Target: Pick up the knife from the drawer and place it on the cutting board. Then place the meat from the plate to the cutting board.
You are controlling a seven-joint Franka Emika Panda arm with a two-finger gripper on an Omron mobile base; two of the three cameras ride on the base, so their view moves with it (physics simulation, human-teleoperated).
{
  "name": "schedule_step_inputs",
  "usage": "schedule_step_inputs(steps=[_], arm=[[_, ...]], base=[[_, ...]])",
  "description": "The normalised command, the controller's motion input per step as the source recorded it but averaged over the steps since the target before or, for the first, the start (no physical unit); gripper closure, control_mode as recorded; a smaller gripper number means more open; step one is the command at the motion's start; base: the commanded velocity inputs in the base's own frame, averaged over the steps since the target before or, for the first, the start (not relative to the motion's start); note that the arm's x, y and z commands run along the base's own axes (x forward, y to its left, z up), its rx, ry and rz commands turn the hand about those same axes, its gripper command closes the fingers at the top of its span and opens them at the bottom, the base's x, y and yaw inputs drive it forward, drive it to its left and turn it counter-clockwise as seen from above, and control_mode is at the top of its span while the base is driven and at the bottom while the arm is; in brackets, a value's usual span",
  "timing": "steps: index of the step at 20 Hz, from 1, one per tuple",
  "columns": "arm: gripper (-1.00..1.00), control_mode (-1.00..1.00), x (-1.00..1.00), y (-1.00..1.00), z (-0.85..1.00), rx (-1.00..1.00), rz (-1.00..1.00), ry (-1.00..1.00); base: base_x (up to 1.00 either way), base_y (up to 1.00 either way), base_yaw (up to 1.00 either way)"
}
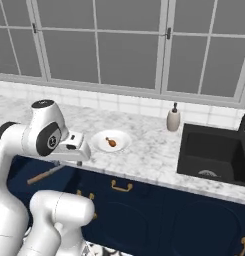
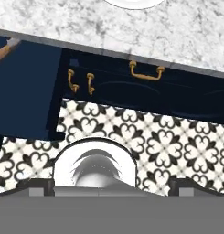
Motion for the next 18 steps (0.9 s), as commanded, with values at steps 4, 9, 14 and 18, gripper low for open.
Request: schedule_step_inputs(steps=[4, 9, 14, 18], arm=[[-1.0, 1.0, 0.0, 0.0, 0.0, 0.0, 0.0, 0.0], [-1.0, 1.0, 0.0, 0.0, 0.0, 0.0, 0.0, 0.0], [-1.0, 1.0, 0.0, 0.0, 0.0, 0.0, 0.0, 0.0], [-1.0, 1.0, 0.0, 0.0, 0.0, 0.0, 0.0, 0.0]], base=[[0.25, -0.7, 0.45], [0.46, -0.17, 0.45], [0.49, -0.11, 0.46], [0.3, -0.18, 0.47]])
